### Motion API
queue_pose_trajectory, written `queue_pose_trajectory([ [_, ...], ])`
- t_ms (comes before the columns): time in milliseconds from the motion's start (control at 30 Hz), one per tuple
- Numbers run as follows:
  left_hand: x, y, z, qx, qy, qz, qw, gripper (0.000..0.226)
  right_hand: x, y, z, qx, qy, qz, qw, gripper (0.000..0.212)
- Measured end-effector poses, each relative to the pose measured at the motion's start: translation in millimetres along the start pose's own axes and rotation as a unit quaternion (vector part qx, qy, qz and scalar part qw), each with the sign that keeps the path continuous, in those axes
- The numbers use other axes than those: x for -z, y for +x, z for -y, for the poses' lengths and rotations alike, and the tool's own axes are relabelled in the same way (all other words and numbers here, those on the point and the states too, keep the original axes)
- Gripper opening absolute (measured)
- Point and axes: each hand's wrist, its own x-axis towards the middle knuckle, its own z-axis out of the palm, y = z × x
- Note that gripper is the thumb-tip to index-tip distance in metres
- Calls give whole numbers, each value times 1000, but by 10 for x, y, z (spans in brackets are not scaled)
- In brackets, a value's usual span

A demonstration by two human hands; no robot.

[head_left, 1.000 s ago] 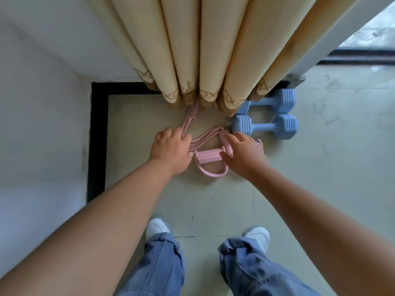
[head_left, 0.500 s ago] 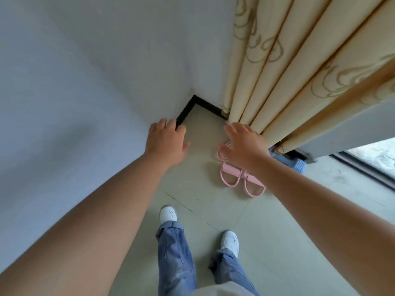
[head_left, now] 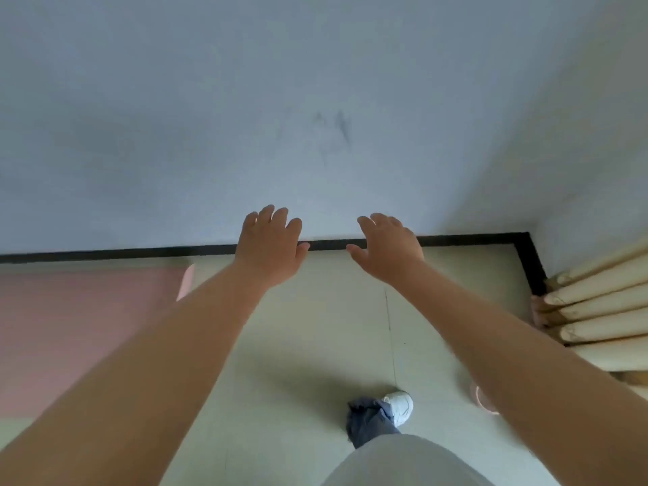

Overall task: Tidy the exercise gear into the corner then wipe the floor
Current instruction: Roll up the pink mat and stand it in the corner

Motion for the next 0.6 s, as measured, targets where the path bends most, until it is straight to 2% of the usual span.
queue_pose_trajectory([
  [167, -369, -1818, 1180, 149, -32, 10, 988, 40, -302, -652, 1782, 149, -21, -3, 989, 50],
  [333, -793, -3489, 1950, 303, -65, 47, 950, 39, -677, -1457, 3278, 290, -58, 25, 955, 52],
  [467, -1069, -4397, 2360, 395, -80, 53, 914, 43, -908, -1958, 4225, 382, -83, 48, 919, 49],
  [600, -1298, -4938, 2772, 457, -105, 51, 882, 45, -1135, -2220, 5059, 445, -96, 57, 888, 50],
])
